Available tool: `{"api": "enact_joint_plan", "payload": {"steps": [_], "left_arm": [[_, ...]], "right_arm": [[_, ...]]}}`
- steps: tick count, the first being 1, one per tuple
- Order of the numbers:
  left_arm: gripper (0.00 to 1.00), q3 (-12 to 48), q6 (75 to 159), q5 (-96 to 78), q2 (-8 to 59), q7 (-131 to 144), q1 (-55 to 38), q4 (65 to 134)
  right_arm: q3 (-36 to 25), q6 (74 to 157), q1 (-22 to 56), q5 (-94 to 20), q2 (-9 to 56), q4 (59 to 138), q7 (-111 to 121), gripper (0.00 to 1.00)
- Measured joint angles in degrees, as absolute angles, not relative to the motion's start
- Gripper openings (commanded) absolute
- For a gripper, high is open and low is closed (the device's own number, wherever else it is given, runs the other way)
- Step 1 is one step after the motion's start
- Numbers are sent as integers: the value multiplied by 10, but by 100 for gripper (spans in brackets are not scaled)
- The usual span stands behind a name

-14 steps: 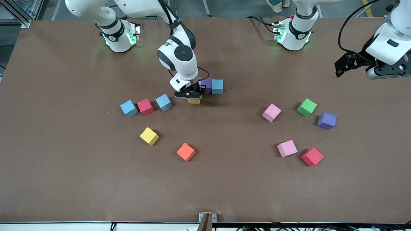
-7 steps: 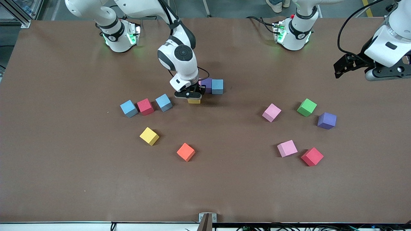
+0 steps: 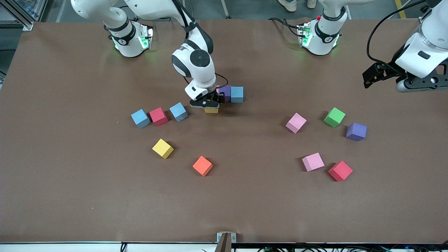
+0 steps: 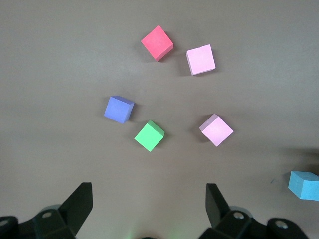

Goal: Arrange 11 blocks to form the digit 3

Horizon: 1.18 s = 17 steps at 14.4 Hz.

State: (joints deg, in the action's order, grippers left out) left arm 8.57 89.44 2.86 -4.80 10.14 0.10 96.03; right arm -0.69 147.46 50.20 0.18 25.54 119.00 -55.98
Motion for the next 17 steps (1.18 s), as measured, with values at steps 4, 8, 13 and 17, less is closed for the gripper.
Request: {"api": "enact_joint_plan", "payload": {"steps": [4, 8, 13, 17], "left_arm": [[100, 85, 894, 29, -48, 101, 1, 960], [100, 86, 902, 29, -22, 129, 0, 966], [100, 106, 1043, 28, 30, 243, -1, 1065], [100, 136, 1157, 28, 35, 379, -2, 1163]], "right_arm": [[-8, 1473, 502, 2, 256, 1188, -560, 100], [-9, 1473, 502, 2, 256, 1181, -560, 100], [-16, 1438, 497, 2, 254, 1157, -558, 100], [-19, 1376, 464, 2, 242, 1118, -554, 100]]}}
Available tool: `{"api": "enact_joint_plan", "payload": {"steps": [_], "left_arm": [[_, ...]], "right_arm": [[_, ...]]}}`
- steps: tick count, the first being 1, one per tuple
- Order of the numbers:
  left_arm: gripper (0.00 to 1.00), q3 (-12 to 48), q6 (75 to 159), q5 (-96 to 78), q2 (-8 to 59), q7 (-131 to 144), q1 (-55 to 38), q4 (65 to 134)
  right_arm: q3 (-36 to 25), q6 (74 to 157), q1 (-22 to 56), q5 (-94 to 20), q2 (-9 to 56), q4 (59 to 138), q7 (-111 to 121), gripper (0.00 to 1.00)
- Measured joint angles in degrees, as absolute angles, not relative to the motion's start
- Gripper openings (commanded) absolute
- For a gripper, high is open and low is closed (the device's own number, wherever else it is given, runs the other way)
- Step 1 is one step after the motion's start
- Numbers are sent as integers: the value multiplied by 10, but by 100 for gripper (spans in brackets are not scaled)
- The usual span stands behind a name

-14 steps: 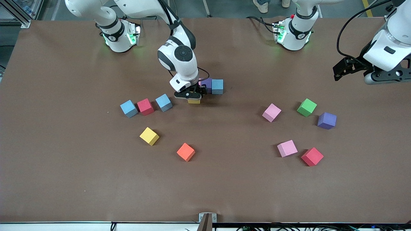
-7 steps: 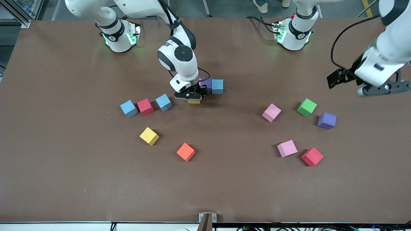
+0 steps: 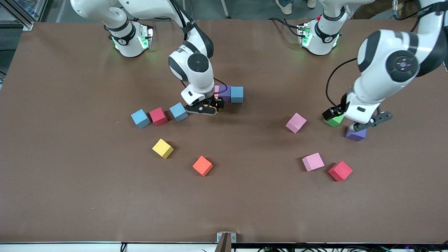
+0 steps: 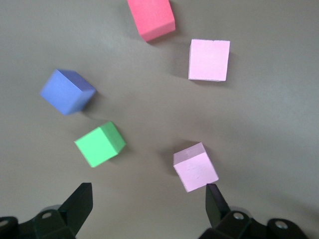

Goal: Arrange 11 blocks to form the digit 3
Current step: 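Release the yellow cube with the right gripper while the left gripper reaches pink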

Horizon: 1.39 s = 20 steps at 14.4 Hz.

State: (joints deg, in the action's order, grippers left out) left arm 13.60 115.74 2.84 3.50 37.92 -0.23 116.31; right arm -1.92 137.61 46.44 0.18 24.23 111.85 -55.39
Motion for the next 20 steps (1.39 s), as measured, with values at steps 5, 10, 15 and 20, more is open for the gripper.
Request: {"api": "enact_joint_plan", "payload": {"steps": [5, 10, 15, 20], "left_arm": [[100, 166, 1243, 14, 91, 560, -3, 1223], [100, 180, 1313, 14, 169, 617, -15, 1223], [100, 181, 1319, 21, 196, 618, -27, 1224], [100, 180, 1331, 23, 215, 622, -27, 1228]], "right_arm": [[-24, 1339, 393, 1, 206, 1114, -571, 100], [-28, 1265, 319, 2, 165, 1115, -572, 100], [-33, 1237, 281, 6, 164, 1118, -572, 100], [-31, 1233, 274, 6, 143, 1140, -691, 100]]}}
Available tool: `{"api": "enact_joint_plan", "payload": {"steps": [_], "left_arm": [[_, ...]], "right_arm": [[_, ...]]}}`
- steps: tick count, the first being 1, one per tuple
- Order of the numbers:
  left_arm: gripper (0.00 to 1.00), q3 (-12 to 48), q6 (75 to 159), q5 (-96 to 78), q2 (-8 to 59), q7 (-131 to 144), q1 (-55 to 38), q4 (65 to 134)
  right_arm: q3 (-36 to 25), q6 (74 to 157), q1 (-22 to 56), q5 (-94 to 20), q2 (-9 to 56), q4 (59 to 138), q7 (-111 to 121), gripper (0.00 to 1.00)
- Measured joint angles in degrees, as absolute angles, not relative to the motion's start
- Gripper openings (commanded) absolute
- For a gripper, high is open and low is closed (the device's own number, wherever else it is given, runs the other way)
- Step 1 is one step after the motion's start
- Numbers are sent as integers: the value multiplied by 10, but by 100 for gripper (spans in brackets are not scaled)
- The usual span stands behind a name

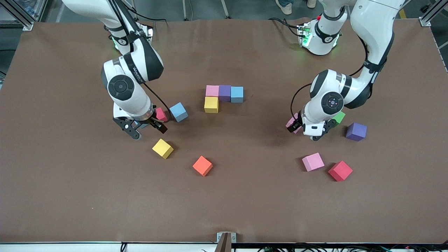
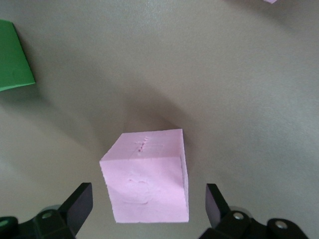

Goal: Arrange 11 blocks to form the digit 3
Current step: 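Release the yellow cube with the right gripper while the left gripper reaches pink, then grasp the blue cube with the right gripper while the left gripper grasps pink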

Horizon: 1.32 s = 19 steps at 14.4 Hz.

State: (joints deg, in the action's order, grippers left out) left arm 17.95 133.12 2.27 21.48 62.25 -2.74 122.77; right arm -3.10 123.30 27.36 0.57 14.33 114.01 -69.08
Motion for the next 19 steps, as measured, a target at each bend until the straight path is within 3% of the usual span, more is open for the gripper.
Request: {"api": "enact_joint_plan", "payload": {"steps": [3, 4, 5, 7, 8, 19], "left_arm": [[99, 178, 1351, 23, 231, 628, -27, 1227], [92, 178, 1354, 23, 237, 628, -27, 1225], [77, 177, 1355, 23, 242, 629, -27, 1223], [37, 176, 1357, 23, 250, 629, -26, 1219], [30, 175, 1357, 23, 252, 629, -24, 1216], [27, 178, 1323, 23, 286, 666, -29, 1151]], "right_arm": [[-24, 1306, 279, -3, 137, 1193, -763, 100], [-23, 1342, 284, -15, 137, 1218, -772, 100], [-23, 1367, 288, -26, 137, 1240, -777, 100], [-22, 1390, 297, -50, 137, 1266, -780, 100], [-21, 1396, 302, -63, 137, 1273, -780, 100], [-21, 1438, 350, -89, 137, 1321, -797, 100]]}}
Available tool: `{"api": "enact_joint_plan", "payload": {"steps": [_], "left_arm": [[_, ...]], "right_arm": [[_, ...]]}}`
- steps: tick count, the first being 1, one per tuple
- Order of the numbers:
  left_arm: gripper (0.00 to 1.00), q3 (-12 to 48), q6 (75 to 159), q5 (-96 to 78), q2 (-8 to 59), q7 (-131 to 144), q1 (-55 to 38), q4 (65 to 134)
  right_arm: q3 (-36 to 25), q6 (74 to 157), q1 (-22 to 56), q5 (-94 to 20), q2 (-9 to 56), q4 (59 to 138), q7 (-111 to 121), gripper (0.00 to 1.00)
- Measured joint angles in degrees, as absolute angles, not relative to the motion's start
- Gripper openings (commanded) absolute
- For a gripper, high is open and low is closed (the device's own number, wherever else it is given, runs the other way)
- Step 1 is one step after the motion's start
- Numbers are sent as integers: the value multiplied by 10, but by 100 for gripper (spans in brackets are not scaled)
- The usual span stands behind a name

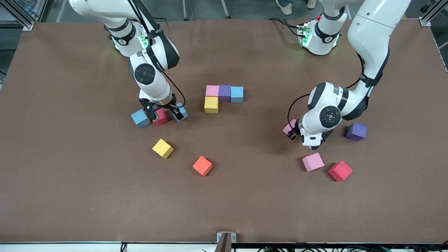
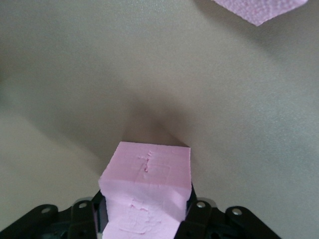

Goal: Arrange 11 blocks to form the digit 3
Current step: 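Grasp the blue cube with the right gripper while the left gripper grasps pink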

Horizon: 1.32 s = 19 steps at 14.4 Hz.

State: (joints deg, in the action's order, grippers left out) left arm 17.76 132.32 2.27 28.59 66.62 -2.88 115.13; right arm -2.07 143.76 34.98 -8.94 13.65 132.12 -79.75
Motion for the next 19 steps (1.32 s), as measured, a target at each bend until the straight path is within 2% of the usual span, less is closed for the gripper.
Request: {"api": "enact_joint_plan", "payload": {"steps": [3, 7, 11, 13, 15, 18, 19], "left_arm": [[26, 178, 1314, 23, 286, 672, -29, 1137], [26, 178, 1257, 23, 286, 672, -29, 1092], [26, 178, 1247, 23, 292, 672, -30, 1071], [26, 178, 1247, 23, 302, 672, -30, 1058], [26, 178, 1246, 23, 312, 672, -30, 1047], [26, 178, 1246, 23, 321, 672, -30, 1035], [26, 178, 1246, 23, 321, 672, -30, 1033]], "right_arm": [[-21, 1455, 351, -89, 140, 1334, -800, 100], [-21, 1497, 351, -89, 160, 1342, -810, 100], [-21, 1507, 355, -89, 173, 1342, -816, 99], [-21, 1507, 363, -90, 173, 1341, -823, 94], [-21, 1508, 368, -90, 173, 1341, -827, 82], [-21, 1507, 368, -90, 173, 1341, -828, 81], [-21, 1507, 368, -90, 173, 1341, -828, 76]]}}
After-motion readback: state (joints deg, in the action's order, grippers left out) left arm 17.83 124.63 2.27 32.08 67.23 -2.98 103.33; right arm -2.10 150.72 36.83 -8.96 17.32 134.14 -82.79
